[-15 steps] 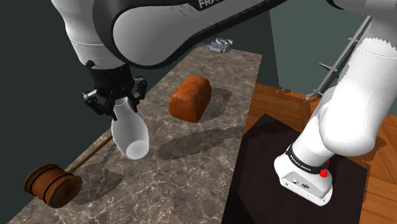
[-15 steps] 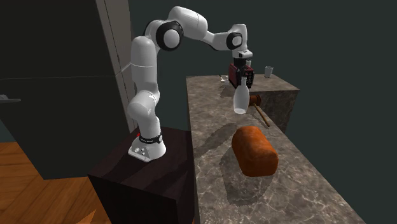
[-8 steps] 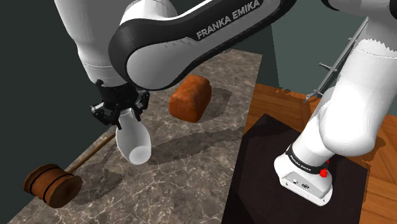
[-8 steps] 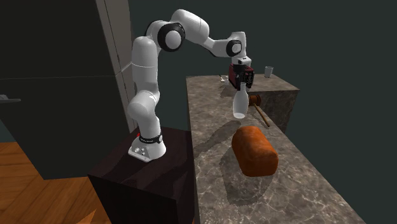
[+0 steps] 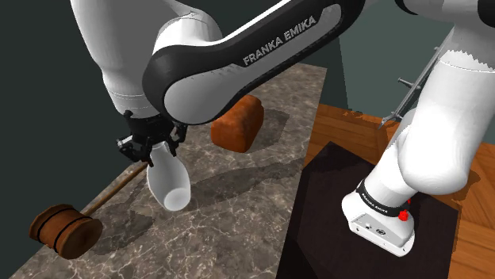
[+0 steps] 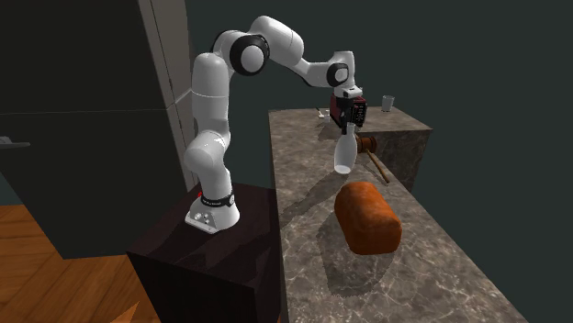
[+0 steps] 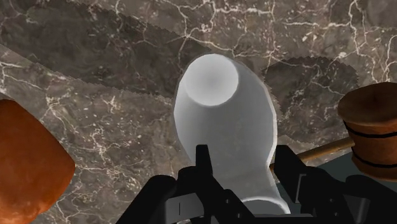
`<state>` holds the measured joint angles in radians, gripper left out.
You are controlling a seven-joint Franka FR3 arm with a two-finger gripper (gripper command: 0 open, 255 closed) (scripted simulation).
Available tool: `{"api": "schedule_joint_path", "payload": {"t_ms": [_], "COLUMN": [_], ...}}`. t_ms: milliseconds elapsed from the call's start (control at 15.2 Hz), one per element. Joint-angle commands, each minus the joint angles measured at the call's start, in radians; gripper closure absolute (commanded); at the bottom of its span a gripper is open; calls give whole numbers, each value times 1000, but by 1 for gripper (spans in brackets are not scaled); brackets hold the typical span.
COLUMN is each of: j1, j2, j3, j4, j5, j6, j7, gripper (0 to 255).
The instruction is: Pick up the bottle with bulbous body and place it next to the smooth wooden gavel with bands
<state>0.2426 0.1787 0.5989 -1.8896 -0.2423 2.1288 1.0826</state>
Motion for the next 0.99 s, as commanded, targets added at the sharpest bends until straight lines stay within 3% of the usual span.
{"api": "schedule_joint_path", "payload": {"t_ms": [0,66,132,462,726,924], "j1": [0,0,0,0,-5,-5], "j2": [0,0,0,0,-56,-56], "j3": [0,0,0,0,12,11], "j4": [0,0,0,0,65,65], "j5": [0,0,0,0,46,46], "j6": [1,1,0,0,-107,-107], "j7": [0,0,0,0,-30,-30], "gripper": [255,255,0,0,0,0]}}
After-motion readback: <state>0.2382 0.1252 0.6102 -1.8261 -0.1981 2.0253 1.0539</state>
